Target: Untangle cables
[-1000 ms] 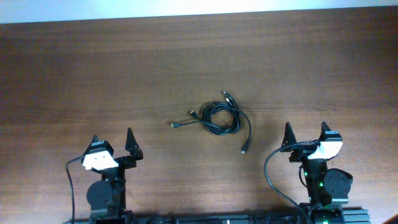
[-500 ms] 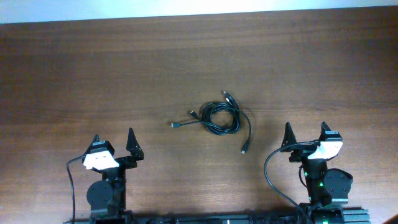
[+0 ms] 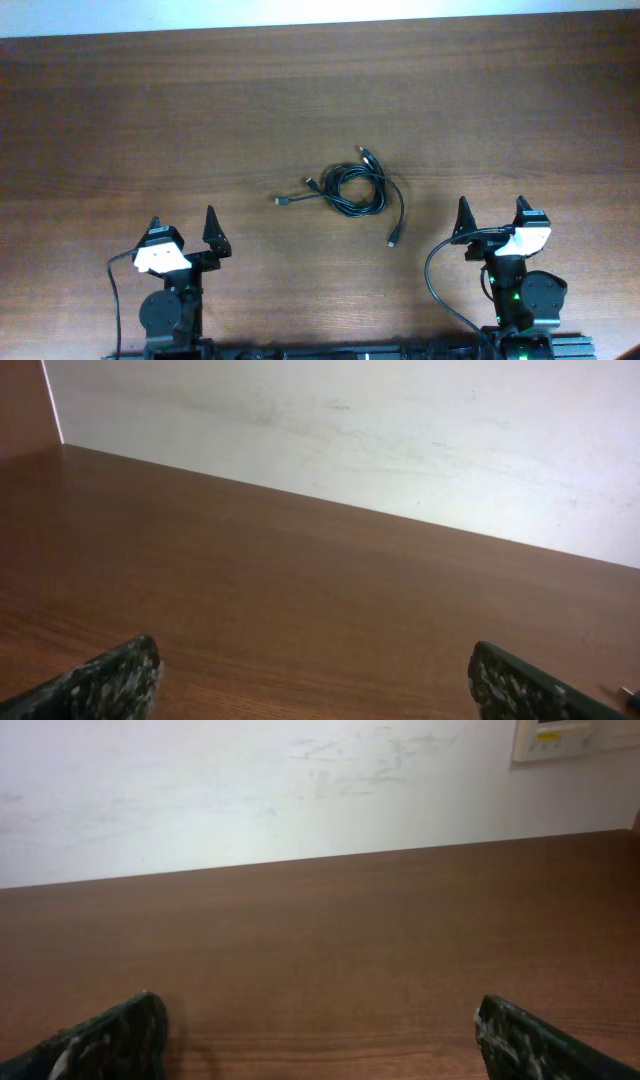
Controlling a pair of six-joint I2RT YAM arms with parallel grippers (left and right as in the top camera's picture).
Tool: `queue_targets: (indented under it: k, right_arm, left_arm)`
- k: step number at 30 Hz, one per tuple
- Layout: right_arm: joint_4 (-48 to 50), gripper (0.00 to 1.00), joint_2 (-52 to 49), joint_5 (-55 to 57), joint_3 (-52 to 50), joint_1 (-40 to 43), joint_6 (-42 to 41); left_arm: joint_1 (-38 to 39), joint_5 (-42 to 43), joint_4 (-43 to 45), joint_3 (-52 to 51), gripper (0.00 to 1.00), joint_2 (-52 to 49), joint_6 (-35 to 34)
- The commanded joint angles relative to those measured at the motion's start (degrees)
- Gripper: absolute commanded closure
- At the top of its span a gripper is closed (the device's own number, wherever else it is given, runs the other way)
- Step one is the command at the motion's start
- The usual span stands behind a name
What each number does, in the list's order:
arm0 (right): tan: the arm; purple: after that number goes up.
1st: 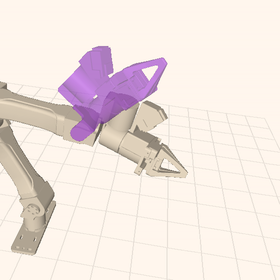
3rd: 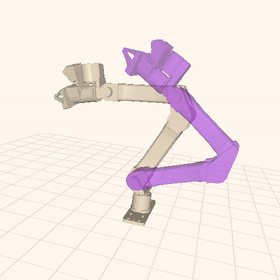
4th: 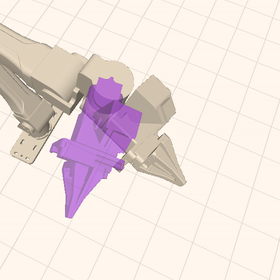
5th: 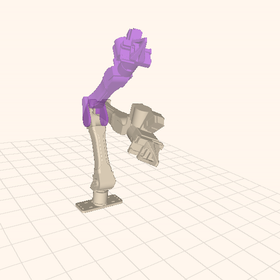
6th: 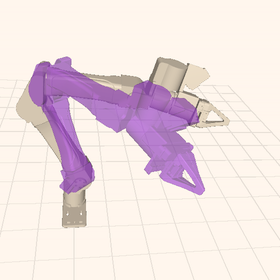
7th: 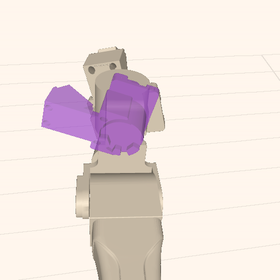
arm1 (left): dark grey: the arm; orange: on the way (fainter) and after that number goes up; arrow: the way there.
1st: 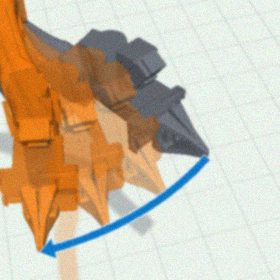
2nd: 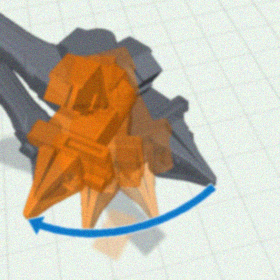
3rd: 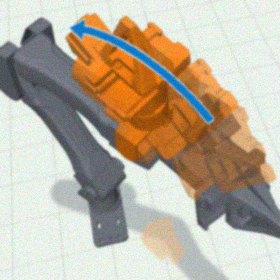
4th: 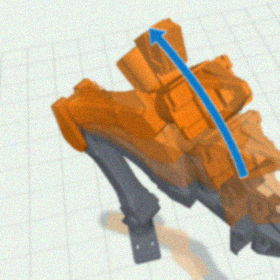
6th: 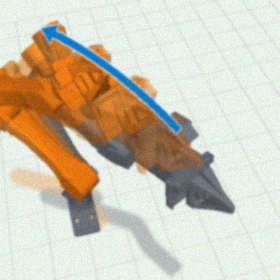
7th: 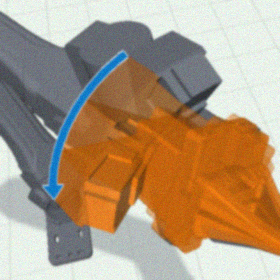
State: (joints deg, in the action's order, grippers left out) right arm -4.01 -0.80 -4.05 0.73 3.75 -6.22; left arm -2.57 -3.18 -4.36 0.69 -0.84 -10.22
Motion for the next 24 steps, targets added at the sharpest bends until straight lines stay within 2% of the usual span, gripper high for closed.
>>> queue_targets:
  k: [1, 12, 24]
  right_arm:
    - [-0.2, 0.01, 0.37, 0.7, -0.42, -0.35, 0.0]
    - [-0.17, 0.02, 0.37, 0.72, -0.42, -0.35, 0.0]
    - [-0.2, 0.01, 0.37, 0.7, -0.42, -0.35, 0.0]
  left_arm:
    - [0.17, 0.85, -0.17, -0.15, 0.01, 0.07, 0.94]
    - [0.17, 0.87, -0.02, 0.15, 0.01, 0.07, 0.92]
    - [0.17, 0.87, -3.02, 6.88, 0.01, 0.07, 0.94]
